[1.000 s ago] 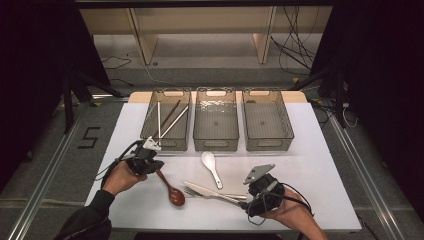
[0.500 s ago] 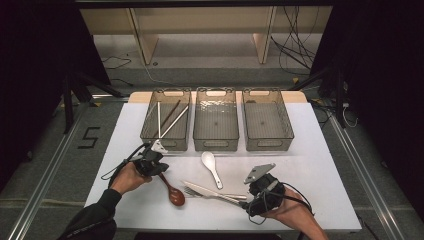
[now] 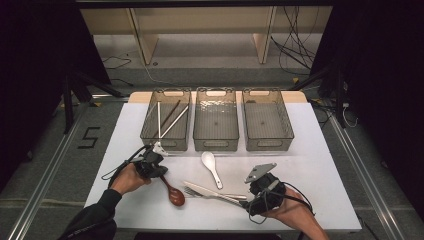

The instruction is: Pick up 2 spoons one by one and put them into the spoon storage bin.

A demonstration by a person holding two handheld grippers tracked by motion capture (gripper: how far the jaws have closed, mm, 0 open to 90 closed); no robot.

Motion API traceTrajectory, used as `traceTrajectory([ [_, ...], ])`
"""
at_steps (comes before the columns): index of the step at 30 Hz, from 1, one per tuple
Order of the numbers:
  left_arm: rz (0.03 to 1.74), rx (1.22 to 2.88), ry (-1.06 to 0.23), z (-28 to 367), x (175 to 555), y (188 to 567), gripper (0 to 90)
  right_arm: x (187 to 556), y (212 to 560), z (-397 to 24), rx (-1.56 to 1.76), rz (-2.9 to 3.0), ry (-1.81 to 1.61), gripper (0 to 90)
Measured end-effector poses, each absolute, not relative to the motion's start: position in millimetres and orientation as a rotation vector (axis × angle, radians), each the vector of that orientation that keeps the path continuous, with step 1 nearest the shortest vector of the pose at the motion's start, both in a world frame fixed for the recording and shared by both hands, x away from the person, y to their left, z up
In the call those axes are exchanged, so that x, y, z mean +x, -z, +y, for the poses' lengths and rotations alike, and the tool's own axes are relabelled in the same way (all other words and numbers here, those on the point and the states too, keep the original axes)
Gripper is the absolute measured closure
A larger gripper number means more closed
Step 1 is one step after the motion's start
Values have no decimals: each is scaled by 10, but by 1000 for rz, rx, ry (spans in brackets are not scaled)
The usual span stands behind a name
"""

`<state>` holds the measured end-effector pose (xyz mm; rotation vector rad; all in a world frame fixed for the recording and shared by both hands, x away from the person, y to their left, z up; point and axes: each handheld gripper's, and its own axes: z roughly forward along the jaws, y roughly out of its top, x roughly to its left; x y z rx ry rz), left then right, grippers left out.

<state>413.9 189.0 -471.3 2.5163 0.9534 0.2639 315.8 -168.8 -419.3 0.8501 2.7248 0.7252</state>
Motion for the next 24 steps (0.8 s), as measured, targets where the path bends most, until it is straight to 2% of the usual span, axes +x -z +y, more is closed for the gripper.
traceTrajectory([
  [9,987,2626,-224,1984,3998,4660,887,3146,4178,-1724,862,2714,-728,257],
  [15,1008,2698,-151,2064,3809,4632,887,3139,4175,-1741,873,2709,-729,258],
  [24,957,2768,-28,1967,3562,4614,887,3126,4167,-1763,880,2704,-729,259],
])
